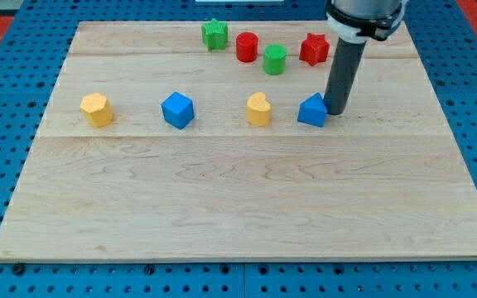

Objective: Move the blue triangle along with the yellow heart slightly left

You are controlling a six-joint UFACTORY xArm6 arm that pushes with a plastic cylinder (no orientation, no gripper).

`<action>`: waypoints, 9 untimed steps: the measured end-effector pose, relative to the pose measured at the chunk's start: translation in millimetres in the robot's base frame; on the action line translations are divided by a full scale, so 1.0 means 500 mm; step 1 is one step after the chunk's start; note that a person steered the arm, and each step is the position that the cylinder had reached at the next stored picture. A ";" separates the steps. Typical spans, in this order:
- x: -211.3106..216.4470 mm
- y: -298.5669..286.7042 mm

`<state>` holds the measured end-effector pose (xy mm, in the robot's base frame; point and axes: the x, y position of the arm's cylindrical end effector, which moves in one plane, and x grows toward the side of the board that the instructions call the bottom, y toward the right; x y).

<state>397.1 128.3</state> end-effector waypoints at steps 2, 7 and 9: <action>0.053 0.074; 0.009 -0.056; 0.002 -0.069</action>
<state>398.0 93.7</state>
